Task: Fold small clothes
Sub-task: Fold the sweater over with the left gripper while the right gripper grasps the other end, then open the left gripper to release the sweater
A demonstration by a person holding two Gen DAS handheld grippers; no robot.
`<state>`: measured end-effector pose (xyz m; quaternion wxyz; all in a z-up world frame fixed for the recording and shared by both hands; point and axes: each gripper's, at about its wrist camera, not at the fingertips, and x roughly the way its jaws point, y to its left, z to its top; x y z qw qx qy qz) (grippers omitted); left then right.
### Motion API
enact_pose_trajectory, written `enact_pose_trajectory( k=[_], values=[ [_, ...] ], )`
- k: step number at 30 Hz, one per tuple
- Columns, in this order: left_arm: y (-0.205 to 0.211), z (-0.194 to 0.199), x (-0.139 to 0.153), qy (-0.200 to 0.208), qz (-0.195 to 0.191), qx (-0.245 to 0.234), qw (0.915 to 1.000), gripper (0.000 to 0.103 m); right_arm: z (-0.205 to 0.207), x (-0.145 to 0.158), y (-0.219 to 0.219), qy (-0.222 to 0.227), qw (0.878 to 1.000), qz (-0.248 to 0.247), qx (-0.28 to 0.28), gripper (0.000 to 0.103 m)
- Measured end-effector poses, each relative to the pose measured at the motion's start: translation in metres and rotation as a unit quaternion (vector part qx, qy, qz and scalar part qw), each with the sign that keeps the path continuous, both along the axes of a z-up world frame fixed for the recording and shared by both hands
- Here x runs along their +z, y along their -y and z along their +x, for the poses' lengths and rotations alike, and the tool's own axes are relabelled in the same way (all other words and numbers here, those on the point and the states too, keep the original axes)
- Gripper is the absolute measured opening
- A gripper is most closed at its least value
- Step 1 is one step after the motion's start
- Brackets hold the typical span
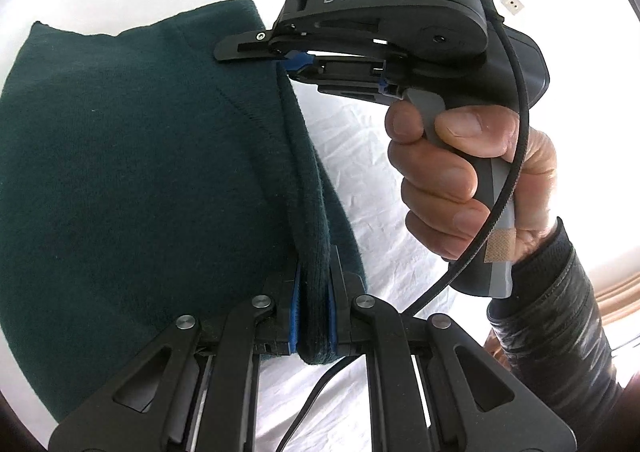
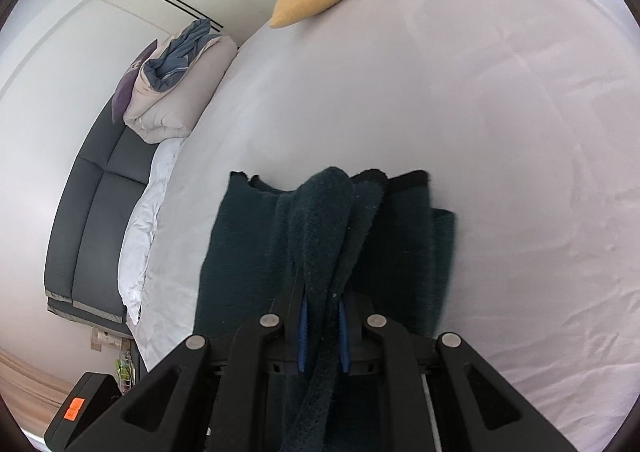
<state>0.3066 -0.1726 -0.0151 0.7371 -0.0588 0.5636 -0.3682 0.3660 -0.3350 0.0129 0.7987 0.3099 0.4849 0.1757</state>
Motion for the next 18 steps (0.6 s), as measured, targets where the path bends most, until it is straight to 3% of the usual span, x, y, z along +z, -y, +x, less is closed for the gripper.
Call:
enact_pose_trajectory(
  k=[11, 15, 18],
  values=[
    [0.006, -0.003, 0.005, 0.001, 0.015, -0.004, 0.9999, 0.009, 0.004, -0.015, 0.018, -0.021, 1.0, -0.001, -0.007, 0.013],
    [-0.014, -0.011, 0.016, 0.003, -0.004, -0.003, 1.0, 0.018, -0.003, -0.034, 0.029, -0.033, 0.998, 0.039, -0.028, 0.014],
    [-0.046, -0.026, 0.035, -0.005, -0.027, -0.016, 0.9995, 0.025, -0.014, -0.03, 0.033, -0.038, 0.997, 0.056, -0.033, 0.025]
  ],
)
